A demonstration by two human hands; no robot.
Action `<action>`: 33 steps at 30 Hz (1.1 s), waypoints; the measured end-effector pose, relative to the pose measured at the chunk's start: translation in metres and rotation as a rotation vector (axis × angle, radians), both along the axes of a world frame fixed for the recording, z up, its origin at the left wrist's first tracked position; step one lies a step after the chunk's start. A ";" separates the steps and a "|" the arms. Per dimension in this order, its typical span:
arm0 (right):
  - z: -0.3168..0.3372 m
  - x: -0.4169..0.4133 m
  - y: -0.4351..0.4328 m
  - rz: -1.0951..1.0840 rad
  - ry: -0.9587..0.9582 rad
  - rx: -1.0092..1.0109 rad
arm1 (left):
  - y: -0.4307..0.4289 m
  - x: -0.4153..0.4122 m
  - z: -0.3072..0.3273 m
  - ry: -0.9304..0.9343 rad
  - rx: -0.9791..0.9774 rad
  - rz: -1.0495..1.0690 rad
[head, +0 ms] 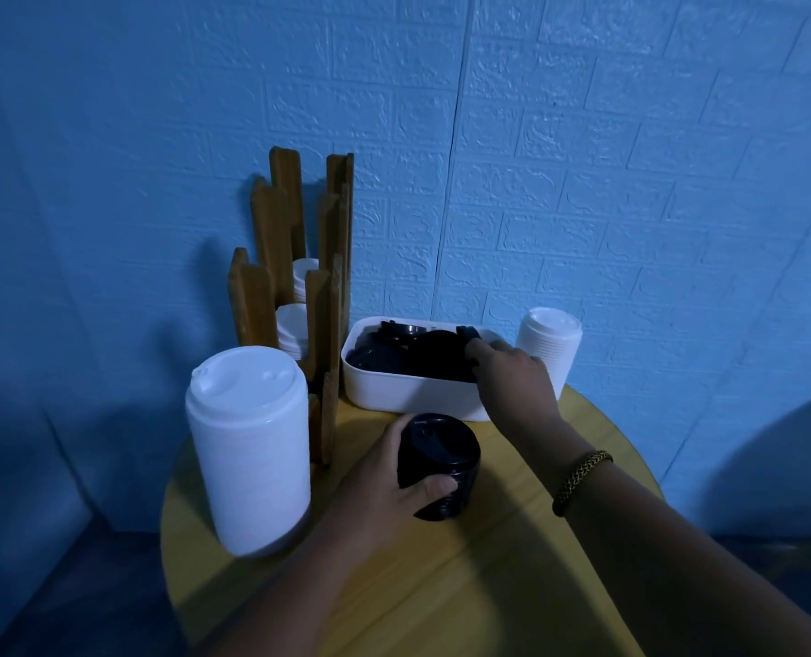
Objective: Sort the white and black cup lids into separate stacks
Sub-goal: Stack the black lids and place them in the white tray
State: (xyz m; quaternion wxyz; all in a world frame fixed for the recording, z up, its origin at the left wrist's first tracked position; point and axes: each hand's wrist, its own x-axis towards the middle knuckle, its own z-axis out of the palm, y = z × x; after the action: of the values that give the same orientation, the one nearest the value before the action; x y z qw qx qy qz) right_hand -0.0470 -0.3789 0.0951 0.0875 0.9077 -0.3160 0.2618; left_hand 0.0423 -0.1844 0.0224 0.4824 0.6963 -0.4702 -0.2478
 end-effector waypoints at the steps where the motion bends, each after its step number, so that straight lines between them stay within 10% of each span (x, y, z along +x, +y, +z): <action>1: 0.000 0.000 0.000 0.003 -0.019 0.005 | 0.000 0.000 0.000 0.000 -0.004 -0.001; 13: 0.004 -0.049 0.031 0.135 -0.376 0.113 | 0.001 0.002 -0.002 0.021 -0.043 0.035; 20: -0.057 -0.112 0.051 0.151 0.010 0.038 | 0.000 0.002 0.000 0.039 -0.075 0.069; 28: -0.044 -0.110 0.029 0.241 0.006 0.694 | 0.003 -0.001 0.005 0.047 -0.092 0.053; 33: -0.050 -0.096 0.023 0.193 0.130 0.726 | 0.004 -0.001 0.005 0.025 -0.087 0.057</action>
State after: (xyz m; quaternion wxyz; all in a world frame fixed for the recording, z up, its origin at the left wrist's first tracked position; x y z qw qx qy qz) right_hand -0.1425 -0.3558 0.0454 -0.2451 0.9200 -0.2949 0.0815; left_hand 0.0412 -0.1805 0.0278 0.5250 0.6845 -0.4544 -0.2221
